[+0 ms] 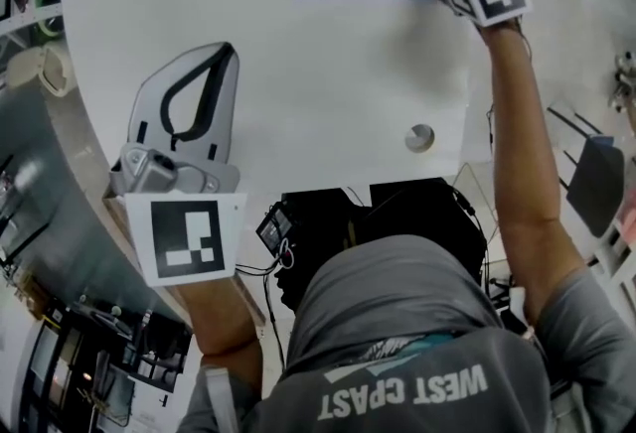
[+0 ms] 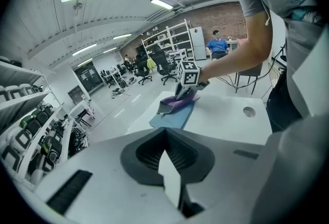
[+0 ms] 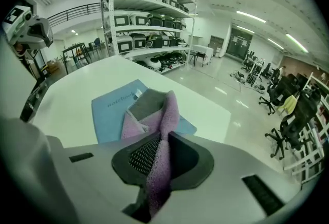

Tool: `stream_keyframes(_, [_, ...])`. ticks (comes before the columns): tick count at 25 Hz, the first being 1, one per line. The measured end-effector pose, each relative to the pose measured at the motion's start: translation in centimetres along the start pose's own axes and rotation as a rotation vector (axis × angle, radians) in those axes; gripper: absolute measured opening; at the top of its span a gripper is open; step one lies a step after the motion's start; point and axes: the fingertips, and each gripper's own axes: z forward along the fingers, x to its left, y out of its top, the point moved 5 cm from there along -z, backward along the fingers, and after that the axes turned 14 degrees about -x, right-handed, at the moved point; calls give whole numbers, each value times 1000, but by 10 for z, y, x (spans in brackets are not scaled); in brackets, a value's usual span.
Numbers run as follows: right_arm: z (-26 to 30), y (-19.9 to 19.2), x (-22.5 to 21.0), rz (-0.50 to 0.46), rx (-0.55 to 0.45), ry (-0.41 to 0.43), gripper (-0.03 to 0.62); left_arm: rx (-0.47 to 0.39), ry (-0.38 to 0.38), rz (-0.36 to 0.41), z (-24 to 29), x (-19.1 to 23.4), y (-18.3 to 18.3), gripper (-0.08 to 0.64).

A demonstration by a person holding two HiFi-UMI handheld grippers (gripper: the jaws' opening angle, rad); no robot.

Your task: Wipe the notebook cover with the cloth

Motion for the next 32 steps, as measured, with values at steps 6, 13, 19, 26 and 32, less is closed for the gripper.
stream_keyframes(6, [59, 51, 75, -75, -45, 144, 69, 21, -10, -2, -7, 8, -14, 0])
stream_keyframes(13, [79, 70, 93, -139, -66, 247, 69, 19, 3, -16, 4, 2, -1, 0])
stream_keyframes(19, [34, 23, 23, -53, -18, 110, 69, 3, 11, -11, 7, 4, 4, 0])
stream_keyframes(26, [5, -2, -32, -6, 25, -9, 70, -8, -5, -14, 14, 4, 7, 0])
stream_keyframes(32, [47, 38, 12, -88, -15, 103, 69, -6, -9, -14, 18, 1, 7, 0])
